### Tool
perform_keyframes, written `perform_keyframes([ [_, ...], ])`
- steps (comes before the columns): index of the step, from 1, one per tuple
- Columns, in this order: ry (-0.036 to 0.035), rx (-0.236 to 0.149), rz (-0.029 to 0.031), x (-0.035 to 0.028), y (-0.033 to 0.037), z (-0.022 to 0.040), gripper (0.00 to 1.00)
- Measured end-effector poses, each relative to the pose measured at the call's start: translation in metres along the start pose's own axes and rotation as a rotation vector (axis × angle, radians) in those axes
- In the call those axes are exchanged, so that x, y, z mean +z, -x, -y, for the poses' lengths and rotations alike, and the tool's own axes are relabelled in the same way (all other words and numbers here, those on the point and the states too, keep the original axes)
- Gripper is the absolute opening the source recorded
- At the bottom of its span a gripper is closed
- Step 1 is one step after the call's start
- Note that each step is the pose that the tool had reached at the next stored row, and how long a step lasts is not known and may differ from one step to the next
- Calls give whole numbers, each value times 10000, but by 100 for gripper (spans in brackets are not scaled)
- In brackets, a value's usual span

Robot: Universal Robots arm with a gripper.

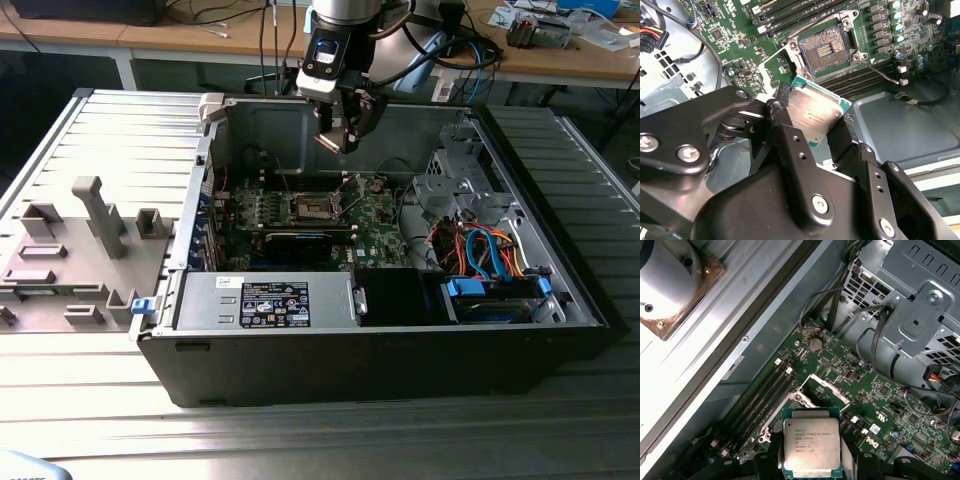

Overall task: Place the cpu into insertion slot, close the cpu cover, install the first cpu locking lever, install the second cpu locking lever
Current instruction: 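Place the cpu into insertion slot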

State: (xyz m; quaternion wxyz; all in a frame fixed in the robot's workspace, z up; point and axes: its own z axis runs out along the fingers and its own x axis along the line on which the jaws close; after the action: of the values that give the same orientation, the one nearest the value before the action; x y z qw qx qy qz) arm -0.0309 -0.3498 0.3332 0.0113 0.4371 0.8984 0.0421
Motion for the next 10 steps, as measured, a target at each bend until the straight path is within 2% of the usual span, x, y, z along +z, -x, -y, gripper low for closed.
perform_keyframes([
  [10,1,47,4,2,0,0,55],
])
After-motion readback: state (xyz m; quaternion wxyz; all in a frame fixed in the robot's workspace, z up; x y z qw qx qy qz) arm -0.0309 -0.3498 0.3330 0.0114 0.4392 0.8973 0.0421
